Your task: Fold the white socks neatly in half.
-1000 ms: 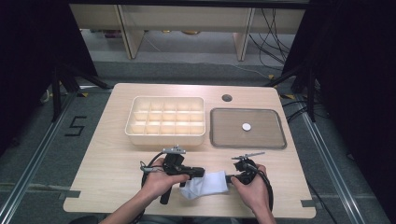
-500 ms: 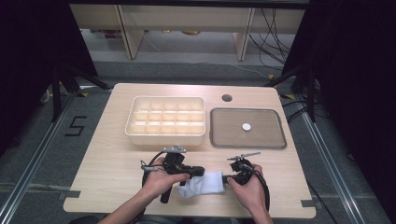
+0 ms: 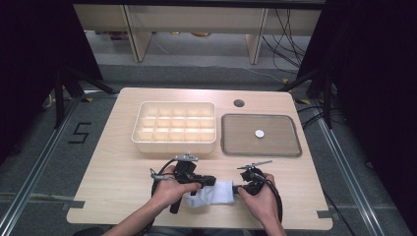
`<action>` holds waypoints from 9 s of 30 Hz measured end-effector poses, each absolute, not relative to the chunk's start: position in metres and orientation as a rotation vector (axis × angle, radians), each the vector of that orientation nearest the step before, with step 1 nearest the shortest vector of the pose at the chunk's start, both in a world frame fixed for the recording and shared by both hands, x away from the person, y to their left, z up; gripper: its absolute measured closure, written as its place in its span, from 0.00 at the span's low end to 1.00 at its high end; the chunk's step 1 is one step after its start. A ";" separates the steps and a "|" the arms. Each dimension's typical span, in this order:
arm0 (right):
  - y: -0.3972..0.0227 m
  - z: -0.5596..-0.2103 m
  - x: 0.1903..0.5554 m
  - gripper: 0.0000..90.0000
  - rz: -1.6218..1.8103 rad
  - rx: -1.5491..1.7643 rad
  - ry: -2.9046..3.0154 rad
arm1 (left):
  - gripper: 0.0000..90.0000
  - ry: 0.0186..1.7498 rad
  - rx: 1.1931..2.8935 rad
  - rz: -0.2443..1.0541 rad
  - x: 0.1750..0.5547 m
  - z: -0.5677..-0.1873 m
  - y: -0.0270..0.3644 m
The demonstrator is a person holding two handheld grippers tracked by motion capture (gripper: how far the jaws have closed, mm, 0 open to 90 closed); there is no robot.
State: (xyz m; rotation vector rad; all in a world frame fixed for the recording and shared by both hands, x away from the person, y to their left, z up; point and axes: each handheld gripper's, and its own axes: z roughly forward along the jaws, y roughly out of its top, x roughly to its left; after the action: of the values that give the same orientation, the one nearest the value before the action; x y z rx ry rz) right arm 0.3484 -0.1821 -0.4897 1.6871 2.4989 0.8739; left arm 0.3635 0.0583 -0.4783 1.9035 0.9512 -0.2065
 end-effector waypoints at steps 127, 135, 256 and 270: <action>-0.119 -0.492 0.350 1.00 0.926 1.627 2.672 | 0.92 1.152 1.846 -0.361 0.359 -0.504 0.109; -0.118 -0.492 0.349 1.00 0.953 1.609 2.680 | 0.92 1.149 1.828 -0.415 0.355 -0.495 0.102; -0.143 -0.488 0.347 1.00 0.936 1.693 2.520 | 0.91 1.090 1.904 -0.340 0.364 -0.480 0.088; -0.136 -0.488 0.347 1.00 0.941 1.676 2.532 | 0.90 1.086 1.910 -0.339 0.365 -0.480 0.087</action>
State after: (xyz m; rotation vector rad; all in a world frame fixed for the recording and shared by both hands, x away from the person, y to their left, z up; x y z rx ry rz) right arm 0.3471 -0.1363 -0.4883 1.6763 2.5315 0.9407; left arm 0.3651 0.0869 -0.4800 1.9101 1.0856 -0.3389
